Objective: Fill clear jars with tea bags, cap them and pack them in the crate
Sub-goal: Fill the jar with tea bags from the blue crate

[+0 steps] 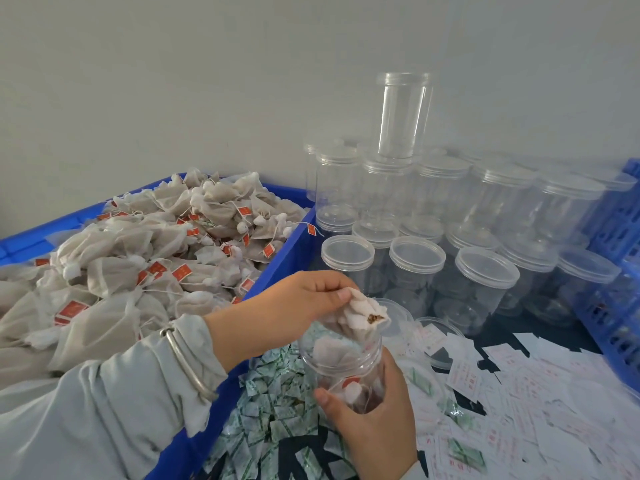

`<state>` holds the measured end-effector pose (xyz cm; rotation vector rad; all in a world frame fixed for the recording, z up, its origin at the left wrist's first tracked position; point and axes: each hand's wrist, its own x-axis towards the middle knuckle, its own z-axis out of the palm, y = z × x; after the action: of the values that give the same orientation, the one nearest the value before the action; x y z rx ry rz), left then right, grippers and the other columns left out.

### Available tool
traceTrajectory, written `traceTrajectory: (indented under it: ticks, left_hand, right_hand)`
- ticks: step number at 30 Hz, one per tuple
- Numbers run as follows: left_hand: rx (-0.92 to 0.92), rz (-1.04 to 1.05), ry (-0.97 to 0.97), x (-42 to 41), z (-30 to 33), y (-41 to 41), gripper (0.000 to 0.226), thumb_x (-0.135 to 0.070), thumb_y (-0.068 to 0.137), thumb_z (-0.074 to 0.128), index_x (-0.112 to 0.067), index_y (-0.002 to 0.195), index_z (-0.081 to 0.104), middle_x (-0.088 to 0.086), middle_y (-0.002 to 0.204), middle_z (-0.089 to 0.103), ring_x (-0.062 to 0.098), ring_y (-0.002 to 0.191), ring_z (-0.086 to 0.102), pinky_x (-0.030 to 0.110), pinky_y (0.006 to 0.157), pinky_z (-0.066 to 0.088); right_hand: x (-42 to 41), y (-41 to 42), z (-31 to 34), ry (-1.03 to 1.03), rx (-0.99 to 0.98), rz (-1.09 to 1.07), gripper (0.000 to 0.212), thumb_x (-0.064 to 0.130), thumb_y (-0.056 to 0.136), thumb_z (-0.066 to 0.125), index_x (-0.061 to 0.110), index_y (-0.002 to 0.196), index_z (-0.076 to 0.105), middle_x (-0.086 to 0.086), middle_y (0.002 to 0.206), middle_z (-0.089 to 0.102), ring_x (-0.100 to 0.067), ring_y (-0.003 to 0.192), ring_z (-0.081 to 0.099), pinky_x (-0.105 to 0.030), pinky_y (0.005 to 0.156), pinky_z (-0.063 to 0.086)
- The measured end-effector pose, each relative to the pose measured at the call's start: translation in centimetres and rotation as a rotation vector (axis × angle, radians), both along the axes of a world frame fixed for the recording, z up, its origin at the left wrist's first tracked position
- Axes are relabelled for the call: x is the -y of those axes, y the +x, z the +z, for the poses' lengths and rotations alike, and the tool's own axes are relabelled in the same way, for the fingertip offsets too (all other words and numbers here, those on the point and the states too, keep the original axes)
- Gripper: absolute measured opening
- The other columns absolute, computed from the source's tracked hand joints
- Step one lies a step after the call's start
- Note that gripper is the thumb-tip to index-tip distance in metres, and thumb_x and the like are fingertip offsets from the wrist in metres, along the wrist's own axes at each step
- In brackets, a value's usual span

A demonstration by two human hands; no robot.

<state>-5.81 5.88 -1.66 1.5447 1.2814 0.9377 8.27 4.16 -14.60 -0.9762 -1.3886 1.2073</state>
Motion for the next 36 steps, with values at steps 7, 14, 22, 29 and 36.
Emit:
traceTrajectory:
  ticks: [7,14,22,29,36]
  left_hand:
    - [-0.442,0.026,0.119,0.0,0.1,0.1,0.033,-0.002,0.096,0.044,-0.034,0.095,0.055,-0.016,0.101,0.051,-0.002,0.071,0.050,0.005,0.055,0.038]
    - [-0.574,0.383,0.290,-1.4,1.5,-3.6,0.059,0.014,0.081,0.040,-0.036,0.109,0.050,-0.014,0.112,0.041,0.008,0.112,0.038,0.018,0.084,0.034]
    - [-0.925,0.738,0.068,-3.5,0.3,-12.2,0.034,-0.005,0.086,0.048,-0.011,0.116,0.061,0.011,0.120,0.057,0.027,0.096,0.057,0.030,0.071,0.043]
    - [-1.184,0.423,-0.188,-4.3,-2.6,-12.6,0.065,-0.034,0.085,0.060,-0.028,0.144,0.033,0.001,0.133,0.055,0.022,0.114,0.055,0.041,0.094,0.048]
    - [-1.242,0.463,-0.187,-4.7,-2.9,-12.3,0.046,-0.038,0.084,0.055,-0.025,0.128,0.050,-0.001,0.115,0.063,0.019,0.100,0.058,0.035,0.082,0.050]
  right_hand:
    - [-0.2,0.2,0.1,-0.060,-0.010,-0.023,0.109,0.050,0.034,0.085,0.028,0.133,0.047,0.000,0.128,0.056,-0.015,0.116,0.057,-0.037,0.094,0.051]
    - [0.2,0.3,0.5,-0.064,0.022,-0.061,0.110,0.055,0.031,0.082,0.028,0.132,0.048,0.003,0.129,0.054,-0.013,0.118,0.053,-0.035,0.096,0.050]
    - [0.8,0.3,1.1,-0.044,0.004,-0.019,0.104,0.052,0.040,0.089,0.031,0.133,0.046,0.006,0.131,0.053,-0.009,0.120,0.052,-0.023,0.093,0.048]
    - [1.0,0.1,1.3,-0.038,0.016,-0.039,0.107,0.045,0.037,0.084,0.025,0.135,0.045,0.001,0.131,0.053,-0.016,0.122,0.051,-0.044,0.102,0.045]
    - [0.9,0.1,1.0,-0.054,0.043,-0.046,0.099,0.013,0.049,0.093,0.024,0.135,0.046,0.002,0.130,0.054,-0.015,0.120,0.052,-0.038,0.103,0.043]
